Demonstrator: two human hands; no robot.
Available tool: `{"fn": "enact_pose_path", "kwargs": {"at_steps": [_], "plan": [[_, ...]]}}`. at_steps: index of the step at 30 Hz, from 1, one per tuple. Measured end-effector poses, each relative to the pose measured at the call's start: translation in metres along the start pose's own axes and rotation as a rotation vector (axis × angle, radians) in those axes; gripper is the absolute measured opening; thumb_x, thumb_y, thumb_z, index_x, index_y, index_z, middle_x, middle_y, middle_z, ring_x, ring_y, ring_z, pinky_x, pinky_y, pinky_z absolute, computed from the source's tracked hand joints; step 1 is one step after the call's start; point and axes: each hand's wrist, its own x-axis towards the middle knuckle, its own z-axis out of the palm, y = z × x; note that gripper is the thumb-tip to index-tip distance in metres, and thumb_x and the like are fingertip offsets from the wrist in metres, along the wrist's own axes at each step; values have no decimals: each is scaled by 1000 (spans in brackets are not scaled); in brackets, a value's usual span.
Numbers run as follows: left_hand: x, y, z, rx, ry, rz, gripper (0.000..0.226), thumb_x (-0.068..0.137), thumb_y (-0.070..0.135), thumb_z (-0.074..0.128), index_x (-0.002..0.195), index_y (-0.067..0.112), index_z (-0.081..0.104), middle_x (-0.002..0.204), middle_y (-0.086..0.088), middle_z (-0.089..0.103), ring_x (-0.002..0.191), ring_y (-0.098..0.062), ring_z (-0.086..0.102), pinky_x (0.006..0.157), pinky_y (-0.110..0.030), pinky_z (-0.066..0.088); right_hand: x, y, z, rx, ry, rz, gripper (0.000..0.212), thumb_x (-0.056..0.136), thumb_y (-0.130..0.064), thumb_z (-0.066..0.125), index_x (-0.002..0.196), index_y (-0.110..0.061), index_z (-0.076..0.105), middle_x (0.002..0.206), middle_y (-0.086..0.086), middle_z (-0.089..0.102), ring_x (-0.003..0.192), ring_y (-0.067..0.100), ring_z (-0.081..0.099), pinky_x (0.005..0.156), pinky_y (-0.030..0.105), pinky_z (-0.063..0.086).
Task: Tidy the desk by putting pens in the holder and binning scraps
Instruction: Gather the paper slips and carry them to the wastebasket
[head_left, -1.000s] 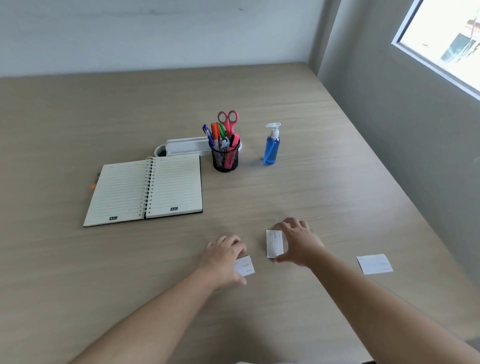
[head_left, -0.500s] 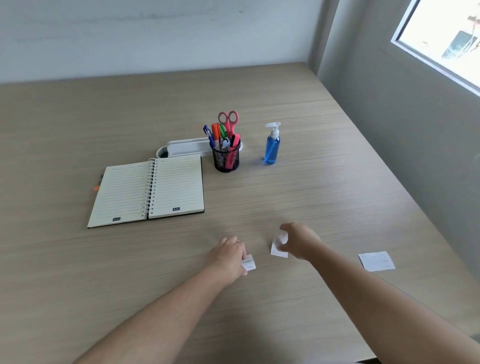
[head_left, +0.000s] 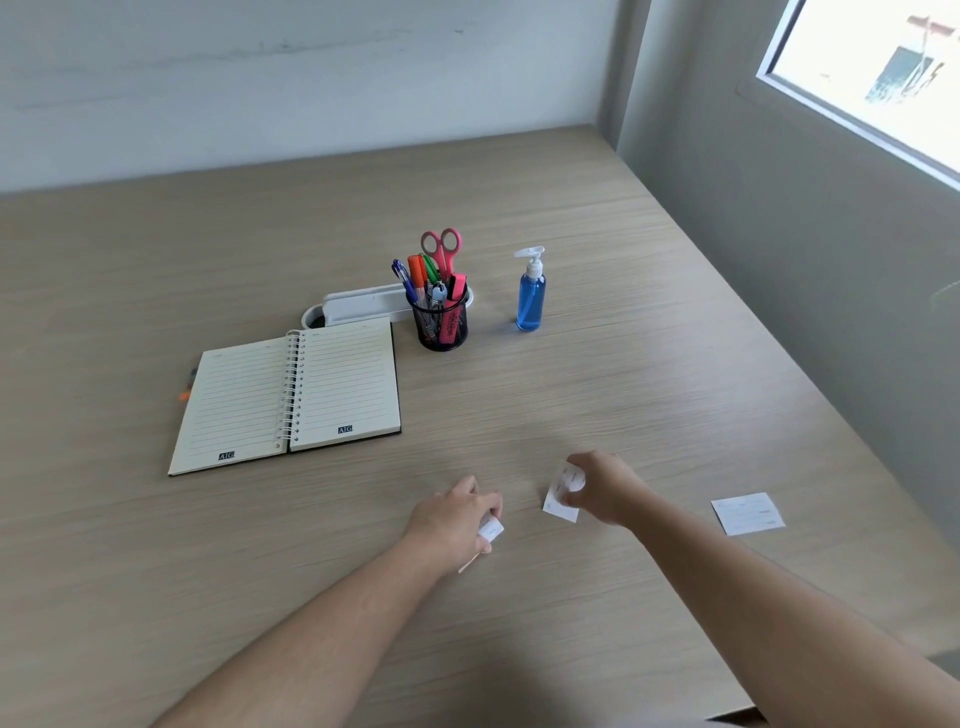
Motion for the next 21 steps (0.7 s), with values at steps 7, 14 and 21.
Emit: {"fn": "enact_pose_path", "kwargs": {"at_steps": [7, 14, 21], "plan": [[15, -8, -27, -240, 87, -76, 28, 70, 33, 78, 61, 21, 54, 77, 6, 46, 74, -19, 48, 59, -27, 31, 2, 9, -9, 377, -72, 93, 8, 83, -11, 61, 87, -16, 64, 78, 3, 61, 66, 15, 56, 55, 22, 41], [24, 10, -50, -1191, 219, -213, 13, 81, 24, 74, 73, 16, 67, 80, -5, 68, 75, -21, 58, 63, -26, 43, -28, 15, -32, 962, -64, 81, 6, 82, -10, 69, 87, -13, 71, 63, -4, 65, 56, 5, 55, 55, 19, 38], [38, 74, -48, -1450, -7, -150, 14, 88, 21, 66, 78, 14, 72, 71, -1, 72, 67, -18, 63, 64, -27, 48, -45, 22, -35, 1220, -152, 75, 22, 84, -14, 68, 106, -14, 68, 100, 2, 71, 89, 11, 64, 73, 20, 49]]}}
